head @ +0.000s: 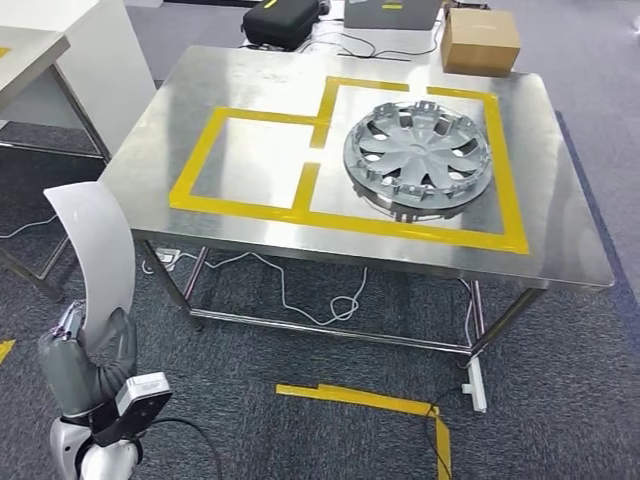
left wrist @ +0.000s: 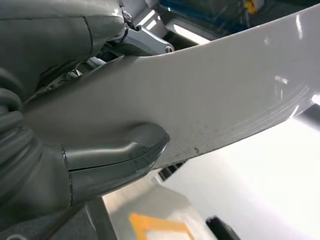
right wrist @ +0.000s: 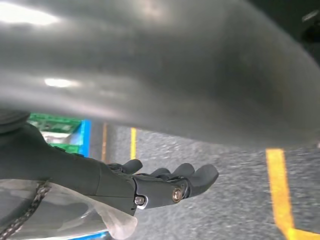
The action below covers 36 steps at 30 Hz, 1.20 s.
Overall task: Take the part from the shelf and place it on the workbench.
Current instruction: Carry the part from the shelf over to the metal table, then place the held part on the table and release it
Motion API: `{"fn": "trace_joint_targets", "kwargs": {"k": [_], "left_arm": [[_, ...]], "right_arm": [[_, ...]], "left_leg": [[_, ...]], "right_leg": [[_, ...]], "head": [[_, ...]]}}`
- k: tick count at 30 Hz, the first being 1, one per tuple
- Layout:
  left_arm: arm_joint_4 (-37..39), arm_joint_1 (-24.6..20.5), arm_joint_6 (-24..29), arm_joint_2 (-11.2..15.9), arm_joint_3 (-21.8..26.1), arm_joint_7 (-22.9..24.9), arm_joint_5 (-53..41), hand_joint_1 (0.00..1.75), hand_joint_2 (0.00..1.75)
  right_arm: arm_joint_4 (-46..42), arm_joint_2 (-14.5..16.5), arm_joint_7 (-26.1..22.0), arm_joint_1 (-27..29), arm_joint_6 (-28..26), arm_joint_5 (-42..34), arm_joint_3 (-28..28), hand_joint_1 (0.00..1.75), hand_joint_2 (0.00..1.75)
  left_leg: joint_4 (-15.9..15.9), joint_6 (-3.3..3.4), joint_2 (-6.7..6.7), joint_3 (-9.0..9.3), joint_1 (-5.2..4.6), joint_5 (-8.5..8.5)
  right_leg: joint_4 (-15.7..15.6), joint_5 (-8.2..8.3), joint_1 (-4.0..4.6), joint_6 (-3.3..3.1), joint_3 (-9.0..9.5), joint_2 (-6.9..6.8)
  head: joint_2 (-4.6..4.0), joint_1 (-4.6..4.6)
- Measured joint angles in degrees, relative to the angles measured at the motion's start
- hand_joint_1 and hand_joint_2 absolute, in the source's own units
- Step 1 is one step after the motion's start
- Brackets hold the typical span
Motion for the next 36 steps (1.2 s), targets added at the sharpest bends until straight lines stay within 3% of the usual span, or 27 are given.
{"fn": "trace_joint_targets", "kwargs": {"k": [2, 4, 5, 7, 9, 10, 11, 13, 14, 17, 19, 21, 23, 24, 25, 27, 29, 30, 33, 35, 36], "left_arm": [[0.03, -0.12, 0.0, 0.04, -0.17, 0.0, 0.05, 1.75, 1.75], [0.04, -0.37, 0.01, 0.04, -0.31, 0.0, 0.13, 1.75, 1.75], [0.04, -0.47, 0.01, 0.05, -0.33, 0.0, 0.17, 1.75, 1.75], [0.06, -0.52, 0.02, 0.13, -0.33, 0.0, 0.27, 1.75, 1.75], [0.08, -0.48, 0.01, 0.21, -0.32, 0.0, 0.4, 1.75, 1.75], [0.08, -0.48, 0.01, 0.22, -0.32, 0.0, 0.53, 1.75, 1.75], [0.08, -0.48, 0.02, 0.25, -0.32, 0.0, 0.73, 1.75, 1.75], [0.07, -0.46, 0.02, 0.33, -0.33, 0.0, 1.13, 1.75, 1.75], [-0.01, -0.41, 0.02, 0.39, -0.34, 0.0, 1.24, 1.75, 1.75], [-0.24, 0.0, 0.03, 0.55, -0.24, 0.0, 1.32, 1.75, 1.75], [-0.35, 0.19, 0.02, 0.6, -0.16, 0.0, 1.33, 1.75, 1.75], [-0.49, 0.32, 0.02, 0.64, -0.1, 0.0, 1.5, 1.75, 1.75], [-0.55, 0.62, 0.02, 0.73, 0.06, 0.0, 1.79, 1.75, 1.75], [-0.55, 0.79, 0.02, 0.79, 0.15, 0.0, 1.89, 1.75, 1.75], [-0.55, 0.92, 0.02, 0.85, 0.22, 0.0, 1.98, 1.75, 1.75], [-0.58, 1.08, 0.02, 0.97, 0.35, 0.0, 2.15, 1.75, 1.75], [-0.75, 1.23, 0.02, 1.05, 0.5, 0.0, 2.25, 1.75, 1.75], [-0.92, 1.34, 0.02, 1.08, 0.59, 0.0, 2.24, 1.75, 1.75], [-1.59, 1.77, 0.02, 1.12, 0.92, 0.0, 2.14, 1.75, 1.75], [-2.15, 2.07, 0.02, 1.16, 1.12, 0.0, 2.12, 1.75, 1.75], [-2.36, 2.24, 0.02, 1.21, 1.23, 0.0, 2.12, 1.75, 1.75]], "right_arm": [[0.0, 0.02, -0.22, -0.13, 0.02, 0.14, -0.01, 0.0, 0.0], [0.0, 0.04, -0.23, -0.02, 0.07, 0.28, -0.04, 0.0, 0.0], [0.0, 0.05, -0.22, 0.0, 0.14, 0.34, -0.05, 0.0, 0.0], [0.0, 0.07, -0.2, 0.03, 0.4, 0.39, -0.07, 0.0, 0.0], [0.0, 0.08, -0.2, 0.11, 0.56, 0.45, -0.07, 0.0, 0.0], [0.0, 0.08, -0.2, 0.17, 0.39, 0.55, -0.07, 0.0, 0.0], [0.0, 0.08, -0.19, 0.23, 0.08, 0.73, -0.07, 0.0, 0.0], [0.01, 0.16, -0.19, 0.38, -0.73, 1.24, -0.07, 0.0, 0.0], [0.01, 0.23, -0.19, 0.43, -1.06, 1.46, -0.07, 0.0, 0.0], [0.01, 0.43, -0.2, 0.45, -1.56, 1.79, -0.07, 0.0, 0.0], [0.02, 0.49, -0.2, 0.39, -1.75, 2.03, -0.06, 0.0, 0.0], [0.02, 0.57, -0.2, 0.31, -1.91, 2.31, -0.04, 0.0, 0.0], [0.02, 0.65, -0.2, 0.31, -1.94, 2.47, -0.01, 0.0, 0.0], [0.02, 0.66, -0.19, 0.34, -1.95, 2.5, -0.01, 0.0, 0.0], [0.02, 0.67, -0.19, 0.38, -1.97, 2.52, 0.0, 0.0, 0.0], [0.02, 0.67, -0.17, 0.36, -2.0, 2.56, 0.01, 0.0, 0.0], [0.03, 0.77, -0.18, 0.18, -2.03, 2.58, 0.03, 0.0, 0.0], [0.04, 0.85, -0.23, 0.09, -2.05, 2.6, 0.04, 0.0, 0.0], [0.04, 1.04, -0.37, 0.07, -2.04, 2.74, 0.06, 0.0, 0.0], [0.04, 1.14, -0.33, 0.12, -1.98, 2.87, 0.08, 0.0, 0.0], [0.04, 1.18, -0.31, 0.13, -1.93, 2.93, 0.09, 0.0, 0.0]], "left_leg": [[-0.12, -0.5, 1.2, 0.19, -0.13, -0.17], [1.23, -1.11, 0.82, -0.01, -0.02, -1.45], [3.28, -1.44, 0.09, -0.75, 0.09, -2.76], [10.34, -1.89, -1.44, -3.88, 0.34, -6.07], [15.06, -2.04, -1.83, -6.37, 0.43, -7.02], [14.46, -1.97, -1.9, -6.31, 0.43, -5.78], [11.88, -1.82, -1.98, -5.35, 0.43, -3.65], [4.56, -1.34, -2.37, -2.43, 0.36, 0.31], [1.89, -1.07, -2.54, -1.34, 0.28, 1.11], [-0.25, -0.3, -2.81, -0.64, 0.07, 0.93], [-0.87, 0.34, -2.74, -0.39, 0.29, 1.17], [-1.33, 0.79, -2.54, -0.13, 0.52, 1.29], [-1.33, 0.93, -2.32, -0.13, 0.52, 1.22], [-1.31, 0.93, -2.23, -0.09, 0.52, 1.17], [-1.31, 0.9, -2.2, -0.01, 0.52, 1.11], [-1.3, 0.66, -2.21, 0.32, 0.55, 0.9], [-1.24, 0.12, -2.22, 0.55, 0.33, 0.6], [-1.22, -0.18, -2.2, 0.56, 0.22, 0.52], [-1.22, -1.11, -2.04, 0.72, 0.24, 0.31], [1.05, -1.72, -2.06, 0.02, 0.37, -1.29], [4.0, -1.96, -2.12, -1.27, 0.42, -2.85]], "right_leg": [[-0.28, 0.19, -0.04, -0.4, 0.07, 1.06], [-0.6, 0.44, -0.39, -0.89, 0.29, 2.34], [-0.75, 0.52, -0.59, -1.17, 0.46, 2.93], [-0.77, 0.46, -0.66, -1.49, 0.58, 4.22], [-0.75, 0.4, -0.64, -1.59, 0.73, 5.59], [-0.75, 0.35, -0.63, -1.63, 0.88, 6.11], [-0.75, 0.26, -0.63, -1.63, 1.1, 6.6], [-0.69, -0.03, -0.53, -1.41, 1.47, 7.23], [-0.64, -0.13, -0.46, -1.14, 1.47, 7.47], [-0.77, -0.19, -0.44, -0.2, 1.2, 7.49], [0.19, -1.08, -0.48, 0.35, 0.67, 6.81], [5.27, -3.86, -0.62, 0.84, -1.85, 5.66], [12.75, -6.71, -0.85, 1.28, -5.72, 4.99], [14.9, -6.93, -0.95, 1.43, -6.99, 4.89], [14.98, -6.07, -1.03, 1.53, -7.28, 4.83], [8.61, -1.86, -1.17, 1.48, -4.53, 4.55], [1.44, 0.59, -1.08, 1.17, -1.0, 4.04], [-0.24, 0.77, -1.01, 0.93, -0.1, 3.91], [-0.9, 0.54, -0.92, -0.05, 0.43, 4.15], [-1.19, 0.48, -1.07, -0.81, 0.92, 4.21], [-1.28, 0.38, -1.12, -1.15, 1.16, 4.21]], "head": [[0.0, 0.03], [0.0, -0.08], [0.0, -0.16], [0.0, -0.27], [0.0, -0.25], [0.0, -0.26], [0.0, -0.26], [0.0, -0.24], [0.0, -0.21], [0.0, -0.09], [0.0, 0.07], [0.0, 0.43], [0.0, 0.64], [0.0, 0.63], [0.0, 0.65], [0.0, 0.66], [0.0, 0.65], [0.0, 0.63], [0.0, 0.61], [0.0, 0.44], [0.0, 0.33]]}}
